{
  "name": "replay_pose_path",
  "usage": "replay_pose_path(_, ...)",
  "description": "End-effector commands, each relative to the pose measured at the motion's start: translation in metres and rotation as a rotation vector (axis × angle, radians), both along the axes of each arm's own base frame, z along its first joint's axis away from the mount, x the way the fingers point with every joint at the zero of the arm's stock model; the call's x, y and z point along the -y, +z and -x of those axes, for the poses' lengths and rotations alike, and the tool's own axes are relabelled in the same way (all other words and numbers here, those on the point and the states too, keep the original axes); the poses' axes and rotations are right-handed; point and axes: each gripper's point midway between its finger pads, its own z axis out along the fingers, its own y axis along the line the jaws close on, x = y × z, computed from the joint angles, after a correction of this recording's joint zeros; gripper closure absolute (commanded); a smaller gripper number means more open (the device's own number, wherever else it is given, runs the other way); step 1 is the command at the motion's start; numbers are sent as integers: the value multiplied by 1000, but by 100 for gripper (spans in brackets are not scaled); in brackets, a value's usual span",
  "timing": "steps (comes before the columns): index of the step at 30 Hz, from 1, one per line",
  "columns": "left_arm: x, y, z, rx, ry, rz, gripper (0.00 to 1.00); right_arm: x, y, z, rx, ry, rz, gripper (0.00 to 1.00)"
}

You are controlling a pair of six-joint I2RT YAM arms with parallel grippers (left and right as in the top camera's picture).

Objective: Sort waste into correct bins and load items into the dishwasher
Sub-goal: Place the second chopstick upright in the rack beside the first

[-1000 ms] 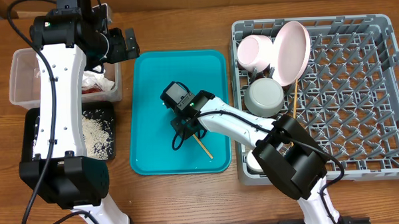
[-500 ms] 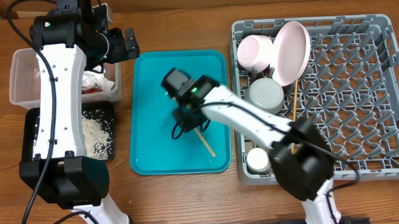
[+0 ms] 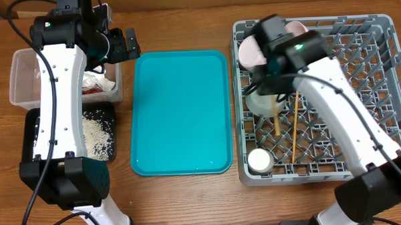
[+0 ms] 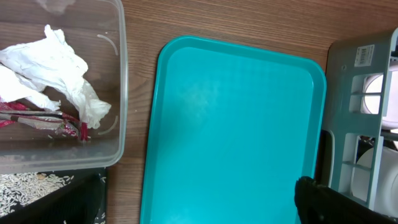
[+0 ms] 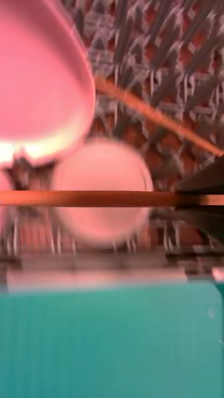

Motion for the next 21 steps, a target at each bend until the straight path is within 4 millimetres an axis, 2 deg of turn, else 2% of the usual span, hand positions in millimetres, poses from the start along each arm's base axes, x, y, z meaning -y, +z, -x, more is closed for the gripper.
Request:
replay_pose_path(1, 4, 10, -2, 30, -12, 6, 0, 35, -16, -1, -31, -69, 70, 96)
replay_pose_path(4, 4, 10, -2, 30, -12, 6, 0, 49, -31, 6, -83, -81, 78, 96)
replay_pose_path(6, 4, 10, -2, 30, -12, 6, 0, 52, -35, 10, -102, -86, 84, 90)
replay_pose_path(8, 5, 10, -2, 30, -13, 6, 0, 52, -35, 12, -108, -87, 85, 68)
replay_pose_path(11, 5, 10, -2, 30, -13, 6, 0, 48, -29, 13, -93, -83, 54, 53)
replay_pose_path(12, 4, 10, -2, 30, -12, 6, 0, 47, -24, 14, -82, -82, 40, 51)
replay_pose_path(15, 4, 10, -2, 30, -12, 6, 0, 42, 2, 18, -30, -76, -7, 40)
replay_pose_path(18, 4, 10, -2, 30, -12, 6, 0, 38, 40, 27, 50, -66, -71, 15)
replay_pose_path(19, 4, 10, -2, 30, -12, 6, 0, 36, 57, 32, 86, -62, -96, 0)
replay_pose_path(21, 5, 10, -2, 30, -13, 6, 0, 36, 88, 42, 159, -73, -140, 0)
